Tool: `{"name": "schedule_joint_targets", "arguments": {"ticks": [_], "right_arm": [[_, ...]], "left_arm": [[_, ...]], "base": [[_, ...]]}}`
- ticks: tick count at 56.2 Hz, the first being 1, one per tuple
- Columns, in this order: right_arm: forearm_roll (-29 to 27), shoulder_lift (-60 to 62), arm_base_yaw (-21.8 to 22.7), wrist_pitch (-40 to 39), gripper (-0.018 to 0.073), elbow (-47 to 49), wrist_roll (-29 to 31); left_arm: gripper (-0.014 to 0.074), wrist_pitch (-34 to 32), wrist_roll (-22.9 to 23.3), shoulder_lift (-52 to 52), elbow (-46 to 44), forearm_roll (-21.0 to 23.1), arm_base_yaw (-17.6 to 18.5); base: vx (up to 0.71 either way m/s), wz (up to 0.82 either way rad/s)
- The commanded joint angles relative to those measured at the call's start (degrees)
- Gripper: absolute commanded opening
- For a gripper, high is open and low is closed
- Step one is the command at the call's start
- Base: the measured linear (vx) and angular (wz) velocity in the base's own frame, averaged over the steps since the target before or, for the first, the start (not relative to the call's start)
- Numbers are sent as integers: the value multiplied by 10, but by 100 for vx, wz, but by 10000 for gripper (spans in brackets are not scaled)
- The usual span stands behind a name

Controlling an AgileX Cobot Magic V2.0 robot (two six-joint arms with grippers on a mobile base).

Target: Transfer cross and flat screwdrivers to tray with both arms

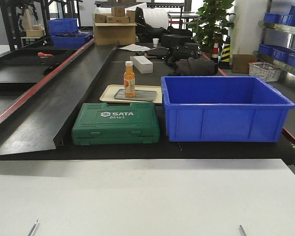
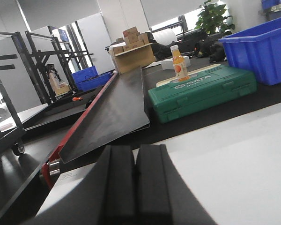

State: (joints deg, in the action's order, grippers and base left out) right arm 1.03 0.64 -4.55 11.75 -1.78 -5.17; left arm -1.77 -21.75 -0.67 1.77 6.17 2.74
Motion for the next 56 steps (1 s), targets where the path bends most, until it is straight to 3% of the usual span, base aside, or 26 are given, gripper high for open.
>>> {"name": "schedule_joint_targets", "arguments": {"ticks": [1, 10, 16, 20, 26, 33, 44, 56], "right_arm": [[1, 3, 1, -86, -8, -4, -7], [-1, 3, 1, -214, -8, -4, -7], [-1, 0, 1, -264, -8, 24, -6], [0, -21, 1, -205, -7, 74, -3], [21, -87, 1, -76, -1, 169, -2], [31, -167, 1, -16, 10, 237, -5], [30, -298, 1, 12, 66, 252, -7], [31, -405, 1, 9, 258, 252, -7]], "left_arm": [[3, -66, 39, -7, -18, 2, 1], [3, -165, 151, -7, -18, 2, 1], [5, -218, 172, -7, -42, 2, 1], [5, -195, 172, 5, -89, 2, 1], [20, -88, 169, 68, -191, 2, 1], [63, 1, 152, 168, -286, 1, 1], [206, 12, 135, 301, -339, 1, 1], [450, 31, 137, 400, -339, 1, 1]], "base": [[0, 0], [0, 0], [0, 0], [0, 0], [0, 0], [0, 0], [0, 0], [0, 0]]}}
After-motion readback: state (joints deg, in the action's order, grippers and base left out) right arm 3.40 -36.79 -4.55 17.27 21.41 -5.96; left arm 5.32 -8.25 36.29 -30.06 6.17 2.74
